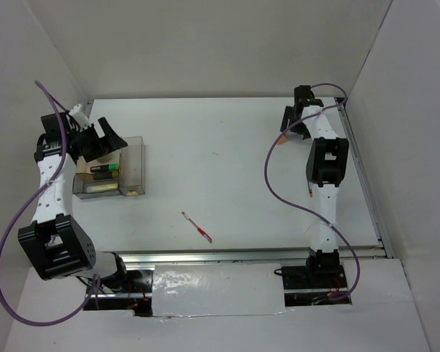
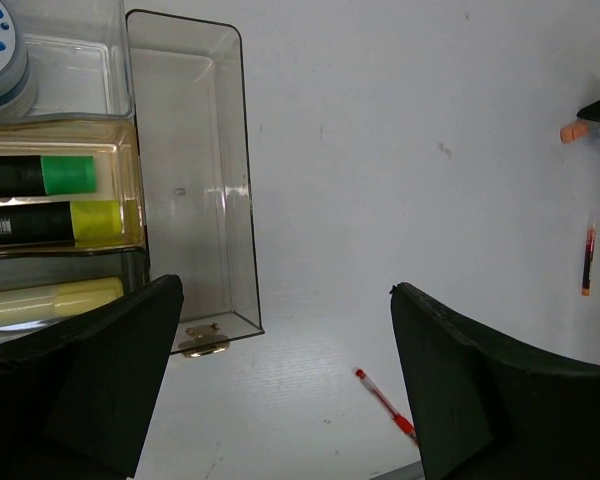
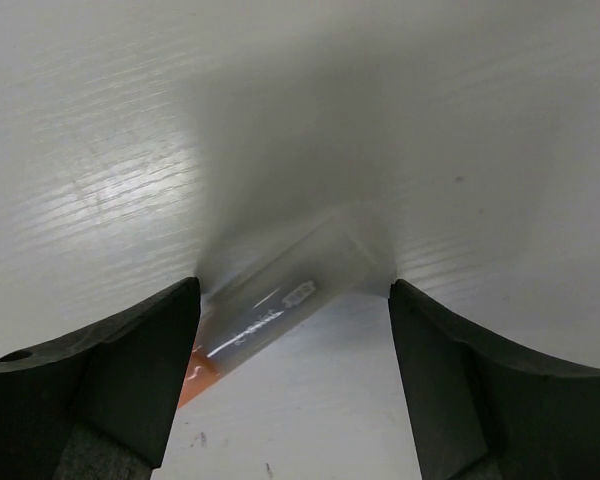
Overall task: Sort the stationery into containers
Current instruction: Move the pen to the center of the board.
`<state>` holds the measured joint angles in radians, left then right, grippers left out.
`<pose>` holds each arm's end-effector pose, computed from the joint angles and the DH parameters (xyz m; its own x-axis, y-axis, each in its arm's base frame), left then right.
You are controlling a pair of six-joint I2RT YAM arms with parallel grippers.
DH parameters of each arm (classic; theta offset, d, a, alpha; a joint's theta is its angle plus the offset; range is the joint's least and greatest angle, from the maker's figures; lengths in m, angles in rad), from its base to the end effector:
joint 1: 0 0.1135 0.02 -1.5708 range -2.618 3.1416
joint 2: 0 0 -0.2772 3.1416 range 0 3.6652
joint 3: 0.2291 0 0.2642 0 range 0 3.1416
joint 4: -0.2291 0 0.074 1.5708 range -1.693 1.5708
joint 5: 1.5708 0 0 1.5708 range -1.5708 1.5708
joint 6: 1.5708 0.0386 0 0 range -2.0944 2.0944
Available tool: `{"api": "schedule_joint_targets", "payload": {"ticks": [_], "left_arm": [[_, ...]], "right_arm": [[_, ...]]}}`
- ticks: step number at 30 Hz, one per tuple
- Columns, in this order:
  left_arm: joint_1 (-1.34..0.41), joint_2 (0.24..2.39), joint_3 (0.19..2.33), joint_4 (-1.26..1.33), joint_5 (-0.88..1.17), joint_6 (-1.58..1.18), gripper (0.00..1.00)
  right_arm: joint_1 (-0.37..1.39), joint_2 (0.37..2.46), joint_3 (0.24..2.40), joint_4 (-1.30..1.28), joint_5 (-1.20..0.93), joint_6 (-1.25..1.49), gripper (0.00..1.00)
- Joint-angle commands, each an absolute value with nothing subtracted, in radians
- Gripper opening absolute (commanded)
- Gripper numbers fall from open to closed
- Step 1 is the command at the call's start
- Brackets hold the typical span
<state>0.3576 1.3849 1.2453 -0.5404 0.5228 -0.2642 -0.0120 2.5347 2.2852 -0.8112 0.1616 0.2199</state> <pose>0.3022 0.0924 0.3420 -0.5844 -0.4599 -0.6686 -0.0955 0.8572 -0.5061 0.5665 -0.0130 0.1684 -0.8319 0.2253 -0.5071 0.2786 0.9599 -0.0305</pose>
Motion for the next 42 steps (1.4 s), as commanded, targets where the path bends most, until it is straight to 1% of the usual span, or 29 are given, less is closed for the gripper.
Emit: {"api": "schedule_joint_targets", "payload": {"ticks": [1,3,4,6,8,9,12,15,18,22,23,25,26,27,28,29,30,32,39,41,42], "left_arm": [[0.365,1.364,1.273,-0.54,0.551,-0.249,0.98],[0.365,1.359,1.276,-0.545,0.551,-0.245,0.98],[0.367,1.358,1.276,-0.548,0.552,-0.245,0.98],[0.368,1.353,1.275,-0.551,0.552,-0.241,0.98],[0.368,1.348,1.273,-0.552,0.557,-0.238,0.98],[0.368,1.344,1.273,-0.551,0.558,-0.236,0.98],[0.373,1.336,1.272,-0.554,0.568,-0.229,0.98],[0.373,1.327,1.266,-0.552,0.569,-0.224,0.98],[0.374,1.324,1.259,-0.557,0.572,-0.219,0.98],[0.379,1.325,1.267,-0.566,0.575,-0.216,0.98],[0.38,1.324,1.27,-0.572,0.578,-0.216,0.98],[0.38,1.322,1.27,-0.571,0.581,-0.213,0.98],[0.38,1.318,1.269,-0.572,0.584,-0.212,0.98],[0.38,1.319,1.27,-0.572,0.584,-0.212,0.98],[0.38,1.316,1.27,-0.571,0.587,-0.21,0.98],[0.38,1.319,1.269,-0.569,0.591,-0.21,0.98],[0.38,1.318,1.27,-0.571,0.594,-0.21,0.98],[0.38,1.321,1.273,-0.571,0.598,-0.212,0.98],[0.38,1.333,1.284,-0.577,0.6,-0.21,0.98],[0.382,1.333,1.285,-0.577,0.6,-0.212,0.98],[0.38,1.335,1.285,-0.577,0.598,-0.212,0.98]], "right_arm": [[-0.034,2.534,2.312,-0.845,0.155,0.192,0.81],[-0.034,2.526,2.29,-0.85,0.146,0.175,0.75],[-0.032,2.519,2.278,-0.856,0.138,0.169,0.66],[-0.022,2.51,2.261,-0.859,0.12,0.135,0.61],[-0.009,2.499,2.244,-0.871,0.107,0.094,0.53],[-0.006,2.49,2.228,-0.876,0.097,0.075,0.47],[0.054,2.461,2.189,-0.88,0.072,0.023,0.4],[0.109,2.418,2.102,-0.871,0.043,-0.041,0.36],[0.173,2.381,2.027,-0.859,0.037,-0.113,0.34],[0.238,2.37,1.979,-0.859,0.093,-0.14,0.34],[0.238,2.373,1.993,-0.874,0.091,-0.141,0.37],[0.235,2.378,2.017,-0.906,0.075,-0.146,0.44],[0.229,2.379,2.031,-0.935,0.052,-0.147,0.52],[0.224,2.376,2.033,-0.94,0.045,-0.15,0.57],[0.219,2.366,2.028,-0.942,0.028,-0.15,0.66],[0.221,2.362,2.023,-0.943,0.022,-0.158,0.71],[0.221,2.361,2.025,-0.946,0.02,-0.158,0.76],[0.23,2.359,2.029,-0.96,0.024,-0.163,0.82],[0.242,2.387,2.068,-0.989,0.038,-0.19,0.81],[0.242,2.402,2.089,-0.999,0.043,-0.192,0.76],[0.241,2.404,2.089,-0.993,0.052,-0.193,0.71]]}}
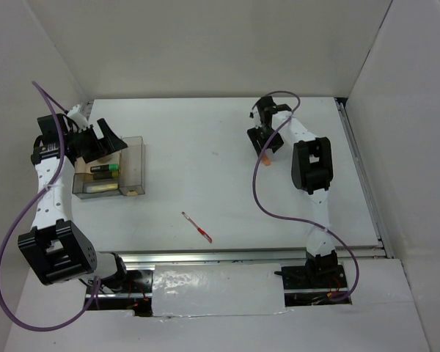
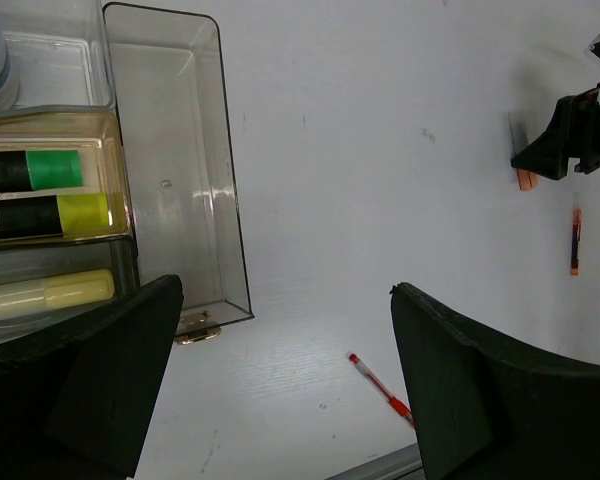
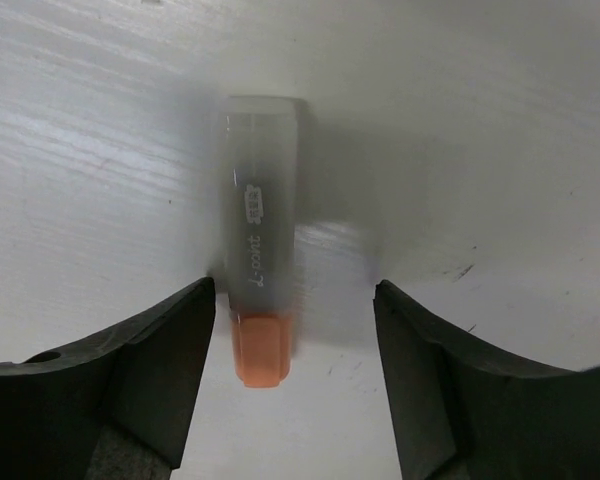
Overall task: Sort the stationery into containers
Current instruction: Move the pen to the center of the board, then pick up the pen from the center of the board.
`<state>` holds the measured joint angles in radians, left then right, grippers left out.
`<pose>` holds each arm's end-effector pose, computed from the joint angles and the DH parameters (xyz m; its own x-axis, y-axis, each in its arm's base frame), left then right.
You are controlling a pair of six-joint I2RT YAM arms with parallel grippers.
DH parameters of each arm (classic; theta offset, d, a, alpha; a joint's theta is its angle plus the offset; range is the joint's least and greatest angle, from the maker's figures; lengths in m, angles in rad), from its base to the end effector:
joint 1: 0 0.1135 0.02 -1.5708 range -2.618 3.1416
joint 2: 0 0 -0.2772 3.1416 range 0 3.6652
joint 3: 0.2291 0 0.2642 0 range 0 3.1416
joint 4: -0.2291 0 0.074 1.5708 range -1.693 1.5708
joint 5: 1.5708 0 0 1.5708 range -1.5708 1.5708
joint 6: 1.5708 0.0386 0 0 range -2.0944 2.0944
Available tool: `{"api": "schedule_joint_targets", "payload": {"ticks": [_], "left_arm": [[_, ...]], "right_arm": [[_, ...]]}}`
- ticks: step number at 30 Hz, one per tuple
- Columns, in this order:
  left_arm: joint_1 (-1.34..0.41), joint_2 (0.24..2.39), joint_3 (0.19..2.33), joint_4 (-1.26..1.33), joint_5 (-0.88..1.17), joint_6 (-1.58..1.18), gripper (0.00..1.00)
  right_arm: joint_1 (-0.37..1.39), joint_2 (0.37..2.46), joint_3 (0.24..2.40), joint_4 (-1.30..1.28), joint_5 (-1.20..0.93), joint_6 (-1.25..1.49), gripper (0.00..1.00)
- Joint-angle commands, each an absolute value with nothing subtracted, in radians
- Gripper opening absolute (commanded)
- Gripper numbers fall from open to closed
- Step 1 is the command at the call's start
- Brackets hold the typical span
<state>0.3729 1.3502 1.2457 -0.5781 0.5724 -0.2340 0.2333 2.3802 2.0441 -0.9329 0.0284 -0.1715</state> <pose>0.2908 0.0913 0.3497 -0.5912 -0.4406 -0.6756 -0.0534 0.8572 -0.5123 0.5031 0.1184 0.1690 -0.8773 -0.3838 -0.2883 -0.3781 0.9225 -0.0775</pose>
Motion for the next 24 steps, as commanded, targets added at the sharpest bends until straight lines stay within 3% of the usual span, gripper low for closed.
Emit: {"api": "schedule_joint_targets", "payload": {"ticks": [1,11,12,14,15,18,24], "left_arm": [[0.38,1.338,1.285,-0.577,0.598,-0.21,0.97],[0.38,1.345,1.282,-0.575,0.598,-0.213,0.97],[0.38,1.348,1.276,-0.572,0.6,-0.216,0.97],[0.38,1.353,1.276,-0.568,0.604,-0.225,0.97],[0.38,1.353,1.275,-0.569,0.604,-0.227,0.97],[0.38,1.353,1.275,-0.565,0.604,-0.233,0.97],[0.382,1.348,1.281,-0.572,0.601,-0.224,0.97]], "right_arm": [[0.244,2.405,2.089,-0.991,0.055,-0.193,0.69],[0.262,2.395,2.095,-1.011,0.09,-0.19,0.68],[0.261,2.392,2.092,-1.008,0.095,-0.192,0.65],[0.25,2.393,2.095,-1.025,0.062,-0.195,0.42],[0.247,2.396,2.111,-1.044,0.042,-0.198,0.38],[0.241,2.427,2.152,-1.095,0.005,-0.204,0.32],[0.229,2.439,2.171,-1.108,-0.037,-0.206,0.34]]}}
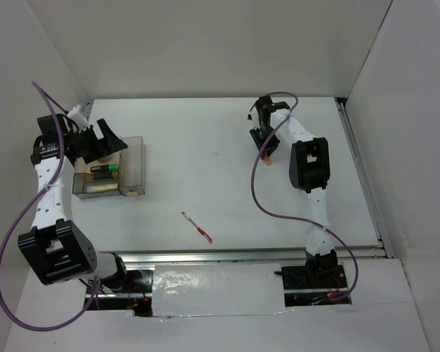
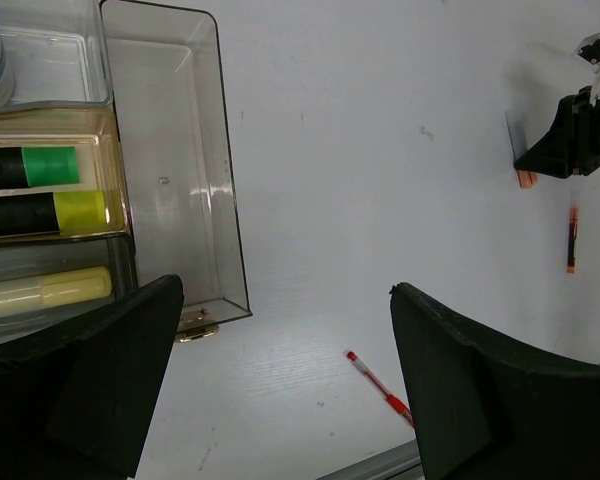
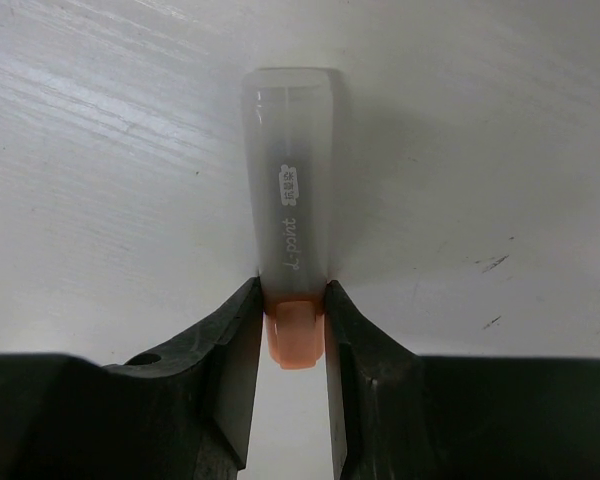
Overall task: Sort the stationery into containers
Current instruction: Pick up the pen from the center of the board.
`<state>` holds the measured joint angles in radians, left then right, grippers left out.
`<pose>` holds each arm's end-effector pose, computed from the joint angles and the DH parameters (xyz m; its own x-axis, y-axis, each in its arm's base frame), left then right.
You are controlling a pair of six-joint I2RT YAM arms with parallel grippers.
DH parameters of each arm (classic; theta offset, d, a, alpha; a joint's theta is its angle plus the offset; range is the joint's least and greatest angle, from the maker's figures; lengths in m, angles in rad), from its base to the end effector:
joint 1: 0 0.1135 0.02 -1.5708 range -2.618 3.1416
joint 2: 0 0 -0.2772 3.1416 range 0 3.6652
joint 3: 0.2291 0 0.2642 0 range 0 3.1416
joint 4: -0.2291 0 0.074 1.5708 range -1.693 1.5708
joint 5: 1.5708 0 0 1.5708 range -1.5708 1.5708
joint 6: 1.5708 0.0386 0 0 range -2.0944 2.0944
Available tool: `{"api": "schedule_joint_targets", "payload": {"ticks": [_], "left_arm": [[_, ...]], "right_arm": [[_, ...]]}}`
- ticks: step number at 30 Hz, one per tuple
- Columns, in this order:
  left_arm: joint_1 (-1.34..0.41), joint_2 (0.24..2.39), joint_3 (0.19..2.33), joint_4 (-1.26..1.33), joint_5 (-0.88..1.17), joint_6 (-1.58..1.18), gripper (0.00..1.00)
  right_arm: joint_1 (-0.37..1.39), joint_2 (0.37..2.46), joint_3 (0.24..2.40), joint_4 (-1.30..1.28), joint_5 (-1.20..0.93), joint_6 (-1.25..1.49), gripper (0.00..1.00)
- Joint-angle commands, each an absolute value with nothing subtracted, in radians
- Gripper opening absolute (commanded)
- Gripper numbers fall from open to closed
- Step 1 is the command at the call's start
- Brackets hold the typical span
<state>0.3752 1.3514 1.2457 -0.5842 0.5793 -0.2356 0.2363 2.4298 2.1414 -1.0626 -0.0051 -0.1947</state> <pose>0.2905 0.0917 0.3489 -0.5959 -0.4447 -0.6687 -0.0544 0.8531 -0.5188 0.5037 0.1215 0.1690 -0.8854 -0.4122 -0.2149 -0.4143 0.9094 -0.0373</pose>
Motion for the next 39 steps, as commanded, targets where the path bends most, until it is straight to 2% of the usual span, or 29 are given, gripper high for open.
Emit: {"api": "schedule_joint_targets", "payload": {"ticks": [1,4,8,11,15,20,23,28,34,37,39], "left_arm": [[0.382,1.344,1.281,-0.574,0.606,-0.216,0.97],[0.385,1.31,1.244,-0.508,0.669,-0.201,0.97],[0.382,1.125,1.074,-0.281,0.771,-0.169,0.96],[0.341,1.051,1.06,-0.238,0.833,0.03,0.95],[0.269,1.011,1.072,-0.385,0.938,0.498,0.87],[0.183,0.956,1.043,-0.654,1.066,1.02,0.84],[0.103,0.937,1.023,-0.811,1.072,1.287,0.83],[-0.094,0.92,1.008,-0.876,1.005,1.394,0.73],[-0.379,0.96,1.034,-0.799,0.772,1.228,0.69],[-0.517,1.028,1.066,-0.763,0.686,1.163,0.61],[-0.535,1.038,1.06,-0.72,0.667,1.115,0.6]], "right_arm": [[0.232,2.436,2.165,-1.106,-0.037,-0.207,0.33],[0.236,2.402,2.117,-1.091,-0.044,-0.212,0.0],[0.244,2.304,2.073,-1.15,-0.237,-0.207,0.0],[0.282,2.214,2.005,-1.178,-0.366,-0.201,0.0],[0.357,2.116,1.892,-1.18,-0.501,-0.196,0.0],[0.442,2.048,1.795,-1.221,-0.696,-0.218,0.0],[0.483,2.04,1.779,-1.273,-0.823,-0.25,0.0],[0.529,2.051,1.792,-1.337,-0.955,-0.273,0.0],[0.581,2.031,1.792,-1.338,-0.98,-0.259,0.0],[0.606,2.011,1.779,-1.328,-0.971,-0.244,0.0],[0.614,2.006,1.775,-1.325,-0.968,-0.238,0.0]]}}
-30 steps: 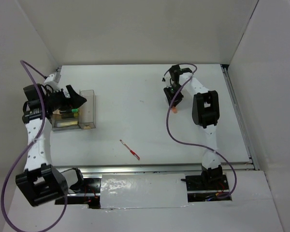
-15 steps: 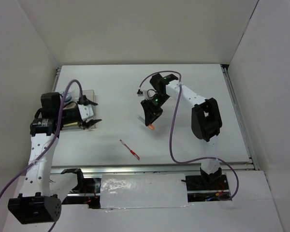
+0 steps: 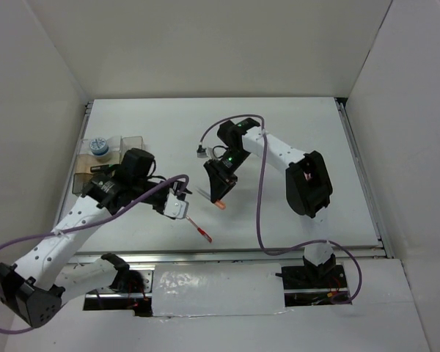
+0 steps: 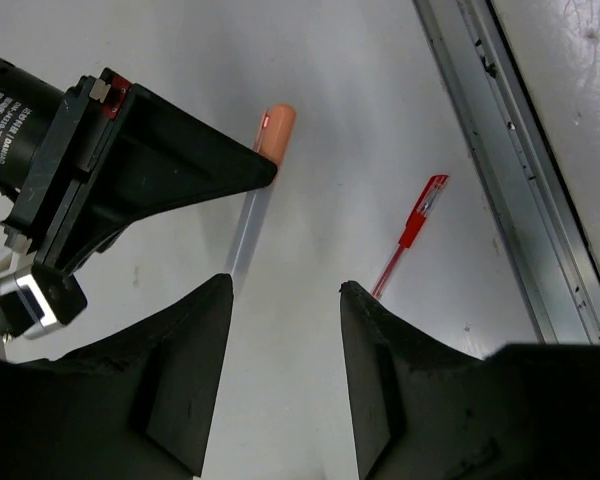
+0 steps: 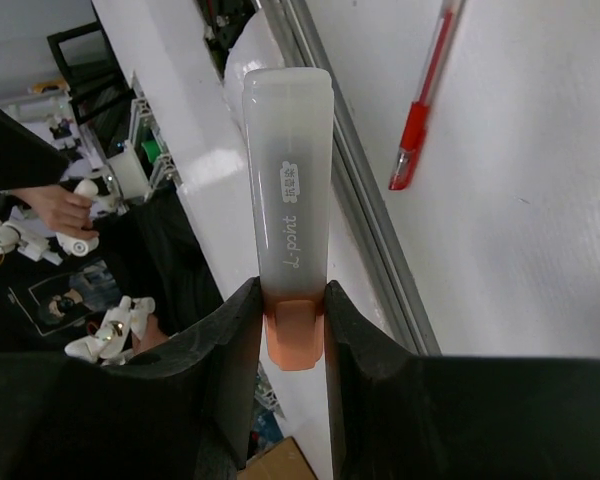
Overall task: Sort the stationery into containers
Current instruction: Pick up the pen from the center of the board.
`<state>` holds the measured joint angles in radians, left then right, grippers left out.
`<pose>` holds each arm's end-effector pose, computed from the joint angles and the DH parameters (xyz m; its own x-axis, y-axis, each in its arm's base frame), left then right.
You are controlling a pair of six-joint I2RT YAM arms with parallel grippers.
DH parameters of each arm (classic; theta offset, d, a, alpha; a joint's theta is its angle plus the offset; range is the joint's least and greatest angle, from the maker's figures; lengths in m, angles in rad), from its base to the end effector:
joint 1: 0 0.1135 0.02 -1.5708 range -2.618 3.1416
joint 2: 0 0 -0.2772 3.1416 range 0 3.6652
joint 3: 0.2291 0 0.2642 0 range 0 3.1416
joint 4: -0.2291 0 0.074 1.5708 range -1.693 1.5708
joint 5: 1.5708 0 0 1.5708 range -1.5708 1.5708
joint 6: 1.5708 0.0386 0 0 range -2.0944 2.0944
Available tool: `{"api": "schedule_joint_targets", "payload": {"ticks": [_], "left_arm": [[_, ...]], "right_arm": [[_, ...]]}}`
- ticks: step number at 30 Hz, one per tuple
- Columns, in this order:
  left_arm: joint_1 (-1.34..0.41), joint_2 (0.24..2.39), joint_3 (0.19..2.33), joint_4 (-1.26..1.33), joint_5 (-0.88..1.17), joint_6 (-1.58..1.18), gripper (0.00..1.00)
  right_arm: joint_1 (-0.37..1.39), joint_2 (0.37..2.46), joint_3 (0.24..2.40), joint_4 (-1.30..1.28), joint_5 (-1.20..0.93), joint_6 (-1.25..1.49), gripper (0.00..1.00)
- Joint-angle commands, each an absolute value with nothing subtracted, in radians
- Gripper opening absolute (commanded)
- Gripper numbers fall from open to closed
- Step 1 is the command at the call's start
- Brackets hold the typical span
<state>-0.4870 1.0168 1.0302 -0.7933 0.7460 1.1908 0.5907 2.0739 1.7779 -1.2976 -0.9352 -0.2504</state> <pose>0.1675 -0.1183 0.3407 0.4847 0.5151 -0.7069 0.8628 -0.1486 0.4832 0.3274 0.2570 0.2418 -0.7263 -0.6641 -0.1773 -0.5113 0.3496 0.7851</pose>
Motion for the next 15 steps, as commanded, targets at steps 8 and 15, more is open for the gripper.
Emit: {"api": "schedule_joint_targets", "payload": {"ticks": [8,15], "left_arm": [[-0.581,1.114,1.074,-0.704,0.598,1.129,0.56],[-0.604,1.15,1.074,-0.68,0.563,1.132,0.54]], "right_arm": [[0.641,1.983,1.763,-1.327,-0.98,-0.232,0.0],[0.667,1.986,1.779,-1.347,-1.005,-0.241,0.0]]}}
